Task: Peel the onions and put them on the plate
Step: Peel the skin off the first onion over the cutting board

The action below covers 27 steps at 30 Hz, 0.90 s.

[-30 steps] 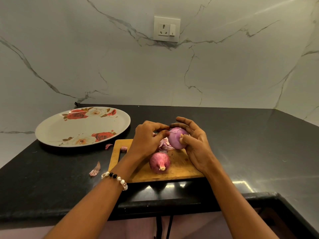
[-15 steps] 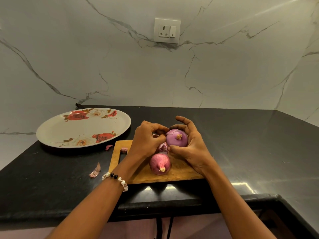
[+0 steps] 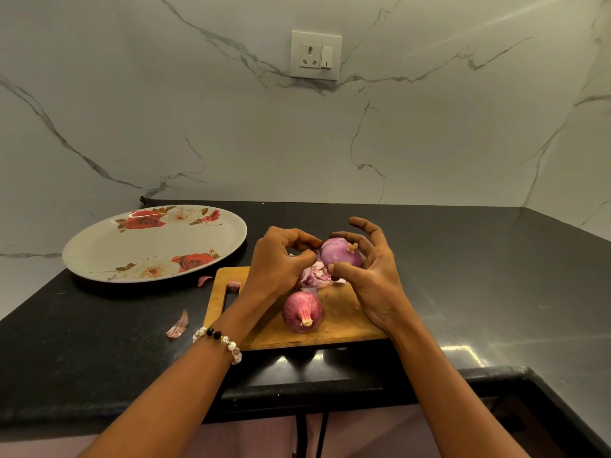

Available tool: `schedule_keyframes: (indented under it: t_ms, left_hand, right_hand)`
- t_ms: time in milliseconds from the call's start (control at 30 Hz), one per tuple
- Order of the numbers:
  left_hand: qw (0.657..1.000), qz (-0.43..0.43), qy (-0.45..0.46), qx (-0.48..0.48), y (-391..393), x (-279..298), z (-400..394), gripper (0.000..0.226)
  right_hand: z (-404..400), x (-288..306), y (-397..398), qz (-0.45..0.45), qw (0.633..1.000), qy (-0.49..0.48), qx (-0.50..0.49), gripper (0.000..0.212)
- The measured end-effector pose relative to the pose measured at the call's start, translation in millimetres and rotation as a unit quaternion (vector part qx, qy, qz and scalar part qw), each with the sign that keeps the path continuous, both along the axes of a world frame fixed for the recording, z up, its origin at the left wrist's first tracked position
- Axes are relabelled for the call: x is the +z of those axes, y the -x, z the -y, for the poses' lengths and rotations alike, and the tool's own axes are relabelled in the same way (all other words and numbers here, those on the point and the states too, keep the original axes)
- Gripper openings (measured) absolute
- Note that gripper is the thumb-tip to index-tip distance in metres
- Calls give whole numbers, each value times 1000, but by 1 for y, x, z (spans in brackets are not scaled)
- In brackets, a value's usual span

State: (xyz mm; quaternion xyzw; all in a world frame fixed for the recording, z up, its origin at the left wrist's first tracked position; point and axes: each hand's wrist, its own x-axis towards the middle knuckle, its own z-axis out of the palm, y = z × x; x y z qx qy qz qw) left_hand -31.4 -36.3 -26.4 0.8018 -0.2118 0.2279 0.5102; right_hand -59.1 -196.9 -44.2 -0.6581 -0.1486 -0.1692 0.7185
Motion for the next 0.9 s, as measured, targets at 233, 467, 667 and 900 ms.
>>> schedule_keyframes:
  t_ms: [233,467,667,900]
  left_hand:
    - [1000,9,10,19,-3,-1,1,8]
    - [1000,24,13,10,-1,-1,0,12]
    - [999,43,1,-2,1,1,1,13]
    - [998,62,-6,6,-1,-3,2,15]
  right_hand:
    - [-2,2,0,-36,996,-79,25,73]
    - [-2,5,-1,-49,992,-115,34,71]
    - [-3,12,-2,-66,976,-207,32,51]
    - [-3,12,-4,-75,971,-225,23,52]
